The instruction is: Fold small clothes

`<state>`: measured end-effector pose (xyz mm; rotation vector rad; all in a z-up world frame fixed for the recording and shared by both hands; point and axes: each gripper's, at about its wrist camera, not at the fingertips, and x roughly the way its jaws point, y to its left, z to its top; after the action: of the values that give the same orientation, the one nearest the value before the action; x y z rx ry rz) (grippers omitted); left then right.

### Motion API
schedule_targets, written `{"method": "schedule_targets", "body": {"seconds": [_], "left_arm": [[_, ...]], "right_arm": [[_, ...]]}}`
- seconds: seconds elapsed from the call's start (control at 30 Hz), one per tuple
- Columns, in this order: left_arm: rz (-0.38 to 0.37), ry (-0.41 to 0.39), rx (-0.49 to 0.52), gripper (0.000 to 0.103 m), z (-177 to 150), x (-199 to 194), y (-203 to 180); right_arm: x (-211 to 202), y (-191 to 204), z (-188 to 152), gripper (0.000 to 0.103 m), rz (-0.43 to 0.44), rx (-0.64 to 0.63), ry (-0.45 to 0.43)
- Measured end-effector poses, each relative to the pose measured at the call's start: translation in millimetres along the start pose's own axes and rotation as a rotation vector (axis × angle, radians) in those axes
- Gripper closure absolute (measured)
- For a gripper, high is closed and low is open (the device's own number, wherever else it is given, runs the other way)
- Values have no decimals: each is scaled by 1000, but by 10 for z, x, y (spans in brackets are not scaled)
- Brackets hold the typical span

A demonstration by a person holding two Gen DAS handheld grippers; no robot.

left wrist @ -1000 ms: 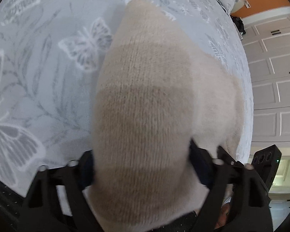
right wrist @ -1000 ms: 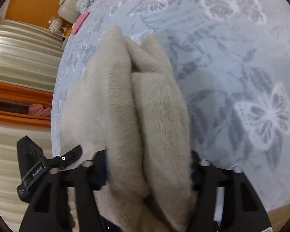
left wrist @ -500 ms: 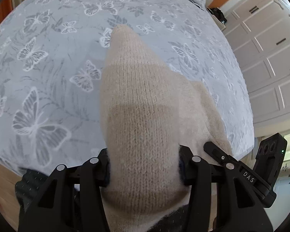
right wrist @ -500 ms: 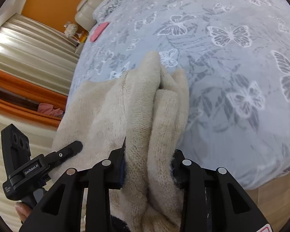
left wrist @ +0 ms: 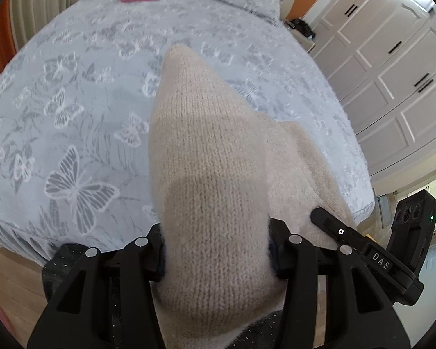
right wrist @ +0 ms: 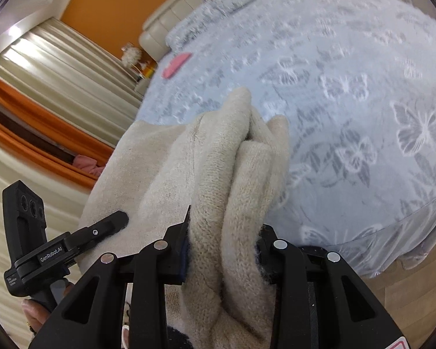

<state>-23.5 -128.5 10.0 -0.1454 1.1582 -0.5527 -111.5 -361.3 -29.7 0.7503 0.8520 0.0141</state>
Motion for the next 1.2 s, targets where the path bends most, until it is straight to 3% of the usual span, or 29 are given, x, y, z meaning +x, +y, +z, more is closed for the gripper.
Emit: {"method": "schedule_targets", "body": {"seconds": [0.53, 0.87, 1.2], "left_arm": [[-76, -397, 182, 55, 344, -1716, -494], [-61, -597, 244, 55, 687, -2456, -452], [-43, -686, 247, 55, 877, -2803, -249]], "right_arm": [[-1321, 1319, 430, 71, 117, -287, -357], [-1560, 2022, 717, 71, 199, -404, -484], [-1388, 2458, 935, 71, 241, -469, -513]]}}
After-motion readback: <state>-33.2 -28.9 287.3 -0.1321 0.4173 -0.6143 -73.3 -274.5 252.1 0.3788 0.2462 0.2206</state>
